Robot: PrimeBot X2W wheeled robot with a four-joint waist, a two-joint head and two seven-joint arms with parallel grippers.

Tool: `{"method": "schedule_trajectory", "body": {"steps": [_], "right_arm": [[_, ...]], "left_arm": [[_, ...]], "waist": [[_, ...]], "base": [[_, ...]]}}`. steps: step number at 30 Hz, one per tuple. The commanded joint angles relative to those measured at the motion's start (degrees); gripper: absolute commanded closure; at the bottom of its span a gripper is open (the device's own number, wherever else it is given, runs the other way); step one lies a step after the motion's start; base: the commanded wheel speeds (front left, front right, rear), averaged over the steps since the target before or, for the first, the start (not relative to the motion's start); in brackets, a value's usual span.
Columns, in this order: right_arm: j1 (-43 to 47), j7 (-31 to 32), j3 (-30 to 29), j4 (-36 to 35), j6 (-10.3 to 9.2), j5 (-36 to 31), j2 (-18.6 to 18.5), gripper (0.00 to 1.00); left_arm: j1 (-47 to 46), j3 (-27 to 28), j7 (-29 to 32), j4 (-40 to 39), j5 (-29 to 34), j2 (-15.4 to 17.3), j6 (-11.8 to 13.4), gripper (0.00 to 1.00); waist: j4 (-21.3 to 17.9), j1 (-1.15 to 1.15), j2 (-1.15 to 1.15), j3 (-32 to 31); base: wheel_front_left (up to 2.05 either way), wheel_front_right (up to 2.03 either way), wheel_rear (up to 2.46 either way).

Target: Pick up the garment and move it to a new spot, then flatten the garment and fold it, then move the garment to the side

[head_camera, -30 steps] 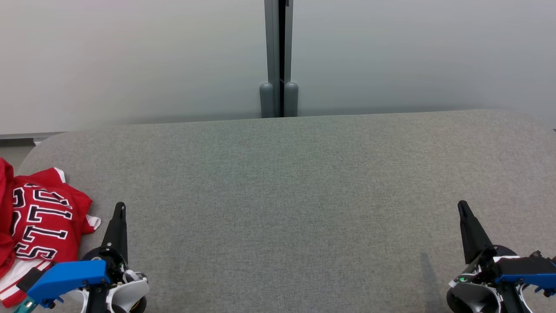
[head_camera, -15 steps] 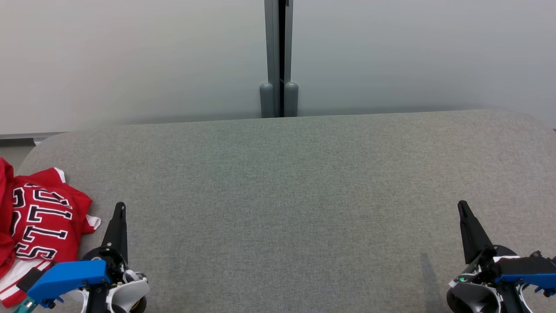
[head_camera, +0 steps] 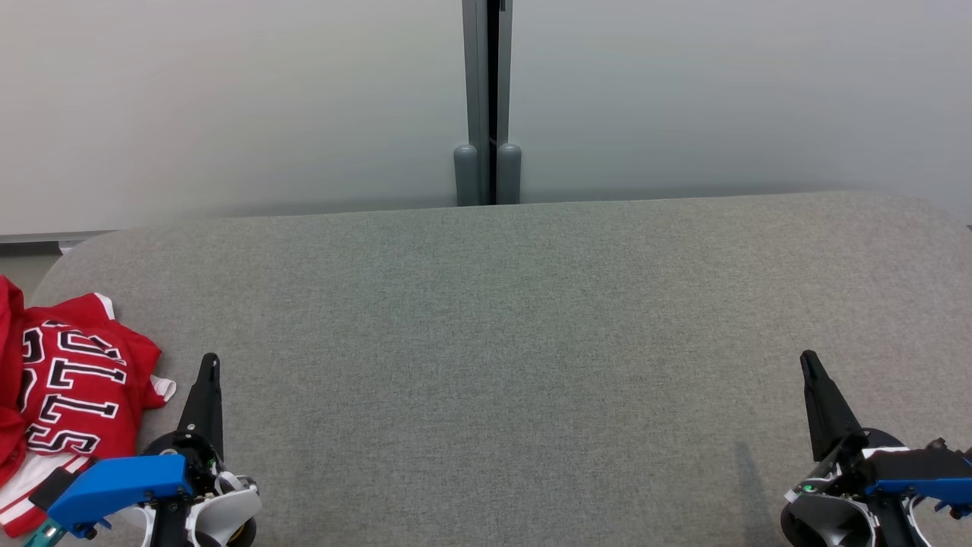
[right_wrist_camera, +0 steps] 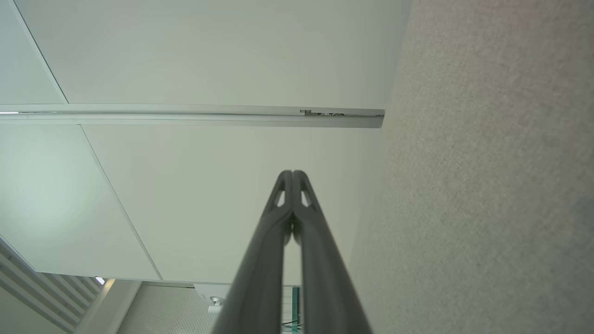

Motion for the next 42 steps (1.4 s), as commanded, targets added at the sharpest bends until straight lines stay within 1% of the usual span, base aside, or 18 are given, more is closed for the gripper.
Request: {"method": "schedule_trajectory", "body": {"steps": [1, 20, 21, 29, 33, 37, 42], "right_arm": [[-0.8, 0.0, 0.0, 0.1, 0.03, -0.1, 0.1, 1.00], [-0.8, 0.0, 0.0, 0.1, 0.03, -0.1, 0.1, 1.00], [0.0, 0.0, 0.0, 0.1, 0.00, 0.0, 0.0, 0.00], [0.4, -1.9, 0.8, -0.6, 0.00, -1.1, 0.0, 0.00], [0.5, -3.2, 1.4, -0.9, 0.01, -2.7, -0.4, 0.00], [0.2, -4.3, 1.8, -1.2, 0.01, -6.6, -1.0, 0.00], [-0.1, -5.5, 1.8, -2.3, 0.01, -13.6, -1.3, 0.00]], "left_arm": [[-0.7, 0.0, 0.1, 0.0, -0.1, -0.1, -0.3, 1.00], [-0.7, 0.0, 0.1, 0.0, -0.1, -0.1, -0.3, 1.00], [0.0, 0.0, 0.0, 0.1, 0.0, 0.0, 0.0, 0.00], [-0.3, -1.4, -1.4, -0.3, 0.5, 0.0, 0.0, 0.00], [-0.6, -2.3, -2.5, -0.9, 1.1, 0.2, 0.0, 0.00], [-0.9, -3.5, -4.0, -1.7, 2.8, 0.9, 0.0, 0.00], [-1.5, -4.5, -5.5, -2.5, 7.3, 1.7, 0.0, 0.00]], "waist": [[0.0, 0.00, 0.00, 0.0], [0.0, 0.00, 0.00, 0.0], [0.0, 0.00, 0.00, 0.0], [0.0, 0.00, 0.00, 0.1], [0.0, 0.00, 0.00, 0.1], [0.0, 0.00, 0.00, 0.0], [0.1, 0.00, 0.00, 0.0]], "base": [[0.00, 0.00, 0.00], [0.00, 0.00, 0.00], [0.00, 0.00, 0.00], [0.00, 0.00, 0.00], [0.00, 0.00, 0.00], [0.00, 0.00, 0.00], [0.00, 0.00, 0.00]]}}
